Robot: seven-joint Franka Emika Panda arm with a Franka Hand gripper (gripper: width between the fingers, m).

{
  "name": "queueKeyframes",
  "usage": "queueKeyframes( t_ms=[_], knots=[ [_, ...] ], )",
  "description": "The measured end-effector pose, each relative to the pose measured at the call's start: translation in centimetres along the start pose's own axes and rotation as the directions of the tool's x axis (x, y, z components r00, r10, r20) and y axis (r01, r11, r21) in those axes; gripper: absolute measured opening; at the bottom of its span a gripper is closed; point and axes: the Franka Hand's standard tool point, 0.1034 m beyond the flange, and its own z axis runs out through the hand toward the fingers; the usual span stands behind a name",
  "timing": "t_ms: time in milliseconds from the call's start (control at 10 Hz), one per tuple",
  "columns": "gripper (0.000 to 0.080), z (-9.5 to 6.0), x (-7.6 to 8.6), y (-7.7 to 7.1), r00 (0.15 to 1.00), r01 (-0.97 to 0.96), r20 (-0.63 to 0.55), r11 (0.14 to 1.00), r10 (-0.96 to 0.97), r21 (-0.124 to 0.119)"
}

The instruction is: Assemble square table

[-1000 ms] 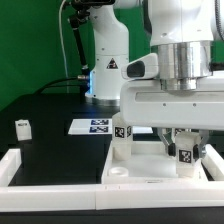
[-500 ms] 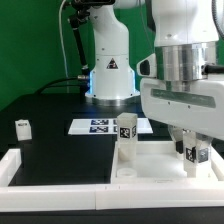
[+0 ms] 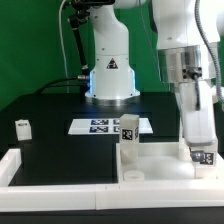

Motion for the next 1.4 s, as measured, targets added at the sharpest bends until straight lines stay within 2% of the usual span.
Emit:
queueKeyframes(
  t_ms=[400,700,800,900,1000,1100,1400],
  knots=[
    [0.0285,0.0,0.1,0.3,0.974,-0.227,0.007,0.974,0.227,-0.006],
    [0.0285,0.0,0.1,0.3,0.987,-0.162,0.007,0.987,0.162,-0.006],
    [0.0372,0.1,0.0,0.7,0.999,-0.039,-0.017,0.999,0.039,-0.029],
    [0.0568,-0.1,-0.4,0.7,0.994,0.099,-0.042,0.994,-0.101,-0.045],
    [0.0624,-0.5,-1.1,0.4,0.917,0.388,-0.068,0.918,-0.394,-0.08],
    [0.0624,-0.5,-2.0,0.6,0.893,0.441,-0.067,0.894,-0.446,-0.078],
    [0.0648,-0.5,-1.8,0.4,0.758,0.645,-0.05,0.759,-0.65,-0.088]
  ],
)
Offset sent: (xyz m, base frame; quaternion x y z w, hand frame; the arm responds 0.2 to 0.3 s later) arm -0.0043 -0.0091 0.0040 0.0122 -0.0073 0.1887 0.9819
